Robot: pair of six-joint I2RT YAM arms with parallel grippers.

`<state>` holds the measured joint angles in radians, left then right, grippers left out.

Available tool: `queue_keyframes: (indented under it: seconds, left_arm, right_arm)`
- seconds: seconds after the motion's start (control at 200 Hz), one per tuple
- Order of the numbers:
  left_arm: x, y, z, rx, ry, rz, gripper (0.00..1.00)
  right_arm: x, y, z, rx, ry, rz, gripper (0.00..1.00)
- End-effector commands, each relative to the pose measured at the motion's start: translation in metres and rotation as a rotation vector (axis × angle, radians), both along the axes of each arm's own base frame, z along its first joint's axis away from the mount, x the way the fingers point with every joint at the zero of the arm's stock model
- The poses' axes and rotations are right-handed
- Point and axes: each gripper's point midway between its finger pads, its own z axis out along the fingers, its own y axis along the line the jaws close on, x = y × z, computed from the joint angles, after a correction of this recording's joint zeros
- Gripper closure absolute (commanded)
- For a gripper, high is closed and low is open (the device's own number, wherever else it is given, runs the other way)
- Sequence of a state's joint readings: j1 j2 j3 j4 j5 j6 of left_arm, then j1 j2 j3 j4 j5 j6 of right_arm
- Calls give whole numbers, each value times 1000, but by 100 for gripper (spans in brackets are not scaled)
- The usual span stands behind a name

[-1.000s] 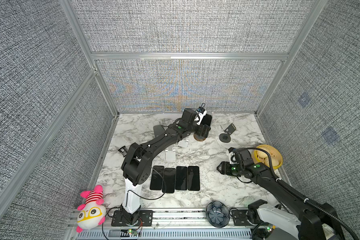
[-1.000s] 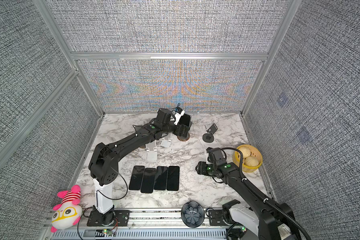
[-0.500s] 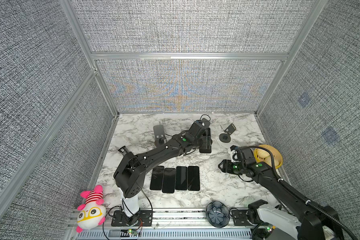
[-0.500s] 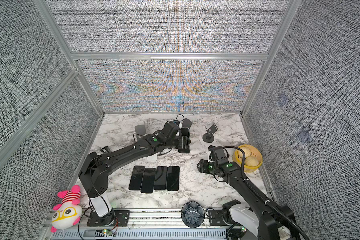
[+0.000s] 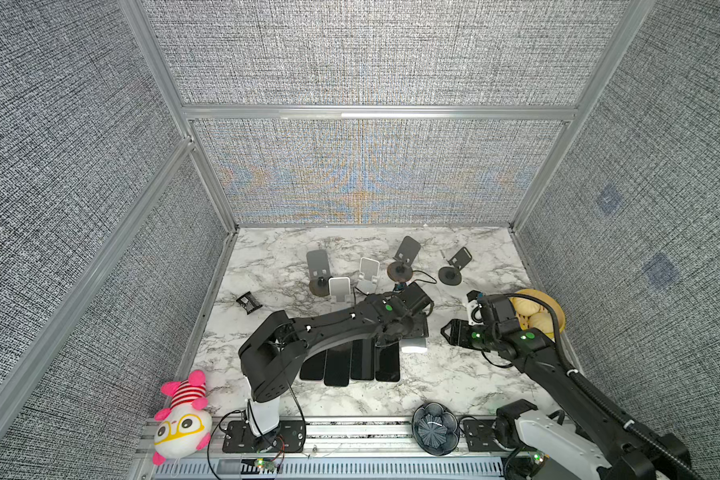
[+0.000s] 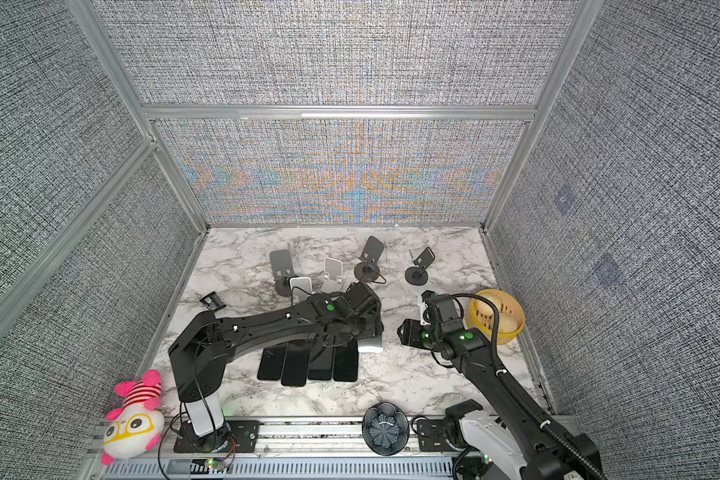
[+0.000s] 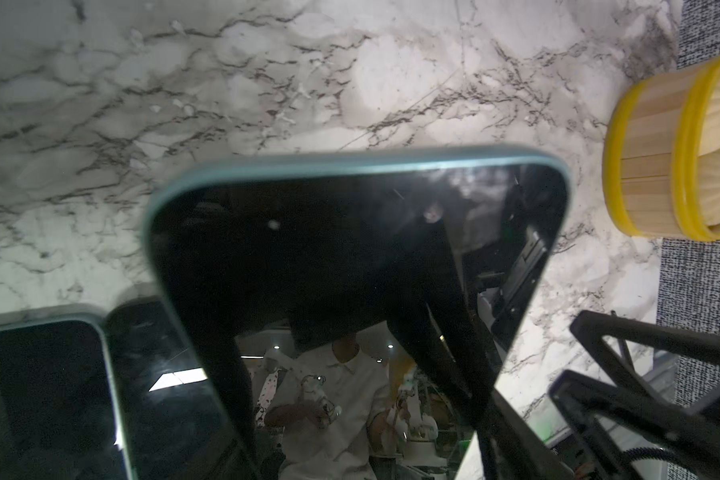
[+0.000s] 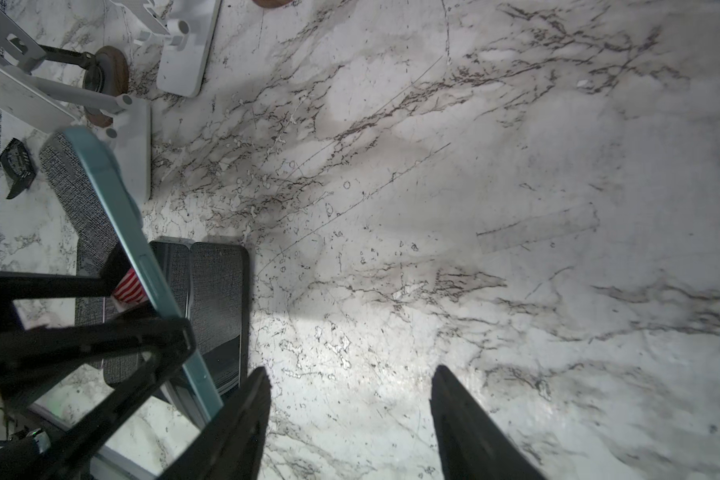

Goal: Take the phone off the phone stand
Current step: 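Carry the teal-edged phone toward the flat phones while the right gripper draws back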

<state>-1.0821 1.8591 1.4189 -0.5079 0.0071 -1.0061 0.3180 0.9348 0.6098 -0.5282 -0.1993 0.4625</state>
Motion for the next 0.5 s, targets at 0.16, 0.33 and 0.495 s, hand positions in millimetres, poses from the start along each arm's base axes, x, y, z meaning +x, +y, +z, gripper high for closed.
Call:
queue_keyframes:
  seconds: [0.16, 0.33, 0.495]
  left_arm:
    - [-18, 2, -23, 74, 85, -34, 63]
    - [-30, -1, -32, 107, 147, -99, 63]
    - [-39, -3, -38, 118, 175, -108, 61]
  right_arm:
    - [-13, -5, -8, -11, 25, -3, 37]
    - [-16, -7, -10, -17, 25, -6, 37]
    - [-15, -7, -10, -15, 25, -3, 37]
